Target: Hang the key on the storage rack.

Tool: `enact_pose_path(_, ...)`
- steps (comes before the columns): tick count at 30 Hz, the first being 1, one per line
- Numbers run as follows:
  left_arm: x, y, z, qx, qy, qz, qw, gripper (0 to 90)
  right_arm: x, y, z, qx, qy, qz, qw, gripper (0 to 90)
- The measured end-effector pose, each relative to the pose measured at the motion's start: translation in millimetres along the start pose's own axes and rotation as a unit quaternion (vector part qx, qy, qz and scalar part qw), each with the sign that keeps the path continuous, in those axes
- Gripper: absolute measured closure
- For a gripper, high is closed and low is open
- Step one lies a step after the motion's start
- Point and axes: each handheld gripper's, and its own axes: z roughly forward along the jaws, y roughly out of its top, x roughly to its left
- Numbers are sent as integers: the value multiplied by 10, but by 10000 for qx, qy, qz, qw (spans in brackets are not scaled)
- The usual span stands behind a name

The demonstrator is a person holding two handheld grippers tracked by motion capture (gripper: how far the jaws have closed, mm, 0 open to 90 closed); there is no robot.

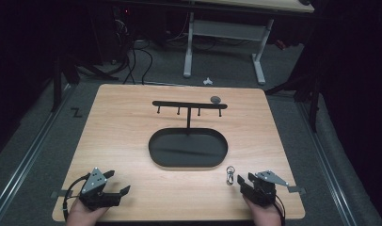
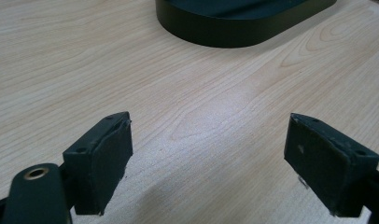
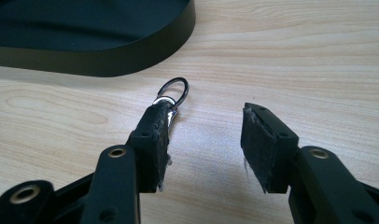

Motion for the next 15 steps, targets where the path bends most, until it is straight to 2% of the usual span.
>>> enact_pose_path(15, -6, 15, 19, 11, -26, 23, 10000, 158, -28, -13, -18, -11, -27, 16, 10000, 520)
